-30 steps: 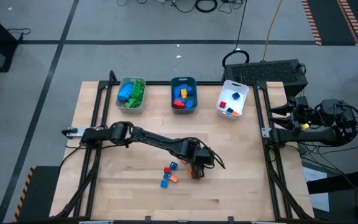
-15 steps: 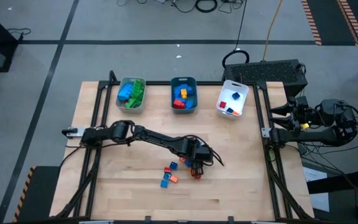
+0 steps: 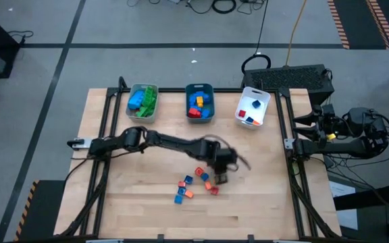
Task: Sort blocks by size
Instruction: Put the small red 4 stud game piece into the white bin, then put the small blue 4 stud game piece into the white bin
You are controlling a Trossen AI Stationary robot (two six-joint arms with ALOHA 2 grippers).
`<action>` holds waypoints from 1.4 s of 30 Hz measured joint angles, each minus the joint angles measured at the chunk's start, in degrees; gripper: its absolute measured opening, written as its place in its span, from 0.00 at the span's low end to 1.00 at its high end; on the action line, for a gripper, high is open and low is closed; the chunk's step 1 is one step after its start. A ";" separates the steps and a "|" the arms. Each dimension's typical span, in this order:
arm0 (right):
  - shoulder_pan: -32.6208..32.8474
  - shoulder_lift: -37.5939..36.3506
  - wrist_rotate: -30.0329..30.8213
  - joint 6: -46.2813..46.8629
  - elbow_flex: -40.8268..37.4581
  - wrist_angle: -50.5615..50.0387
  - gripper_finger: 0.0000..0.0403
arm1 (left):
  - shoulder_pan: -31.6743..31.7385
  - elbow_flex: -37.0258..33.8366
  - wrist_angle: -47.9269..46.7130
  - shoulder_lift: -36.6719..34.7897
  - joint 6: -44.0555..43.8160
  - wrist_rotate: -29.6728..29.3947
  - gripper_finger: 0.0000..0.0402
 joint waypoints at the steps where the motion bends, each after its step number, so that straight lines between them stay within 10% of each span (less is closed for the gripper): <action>1: 0.00 -0.01 0.00 0.00 0.01 0.00 0.59 | 0.90 1.94 0.82 -0.02 -0.01 -0.01 0.24; 15: 0.00 -0.01 2.01 1.32 0.01 0.04 0.59 | 16.96 12.24 31.63 1.58 -0.01 -4.79 0.24; 27: 0.00 -0.01 3.21 1.75 0.01 0.09 0.59 | 19.71 12.20 39.57 8.06 -0.08 -5.27 0.24; 36: 0.00 -0.01 3.23 1.73 0.01 0.09 0.59 | 19.78 12.20 40.49 8.06 -0.13 -13.65 0.67; 42: -0.02 -0.01 3.10 1.73 0.01 0.09 0.59 | 17.53 12.20 21.63 2.75 -4.24 -1.69 0.72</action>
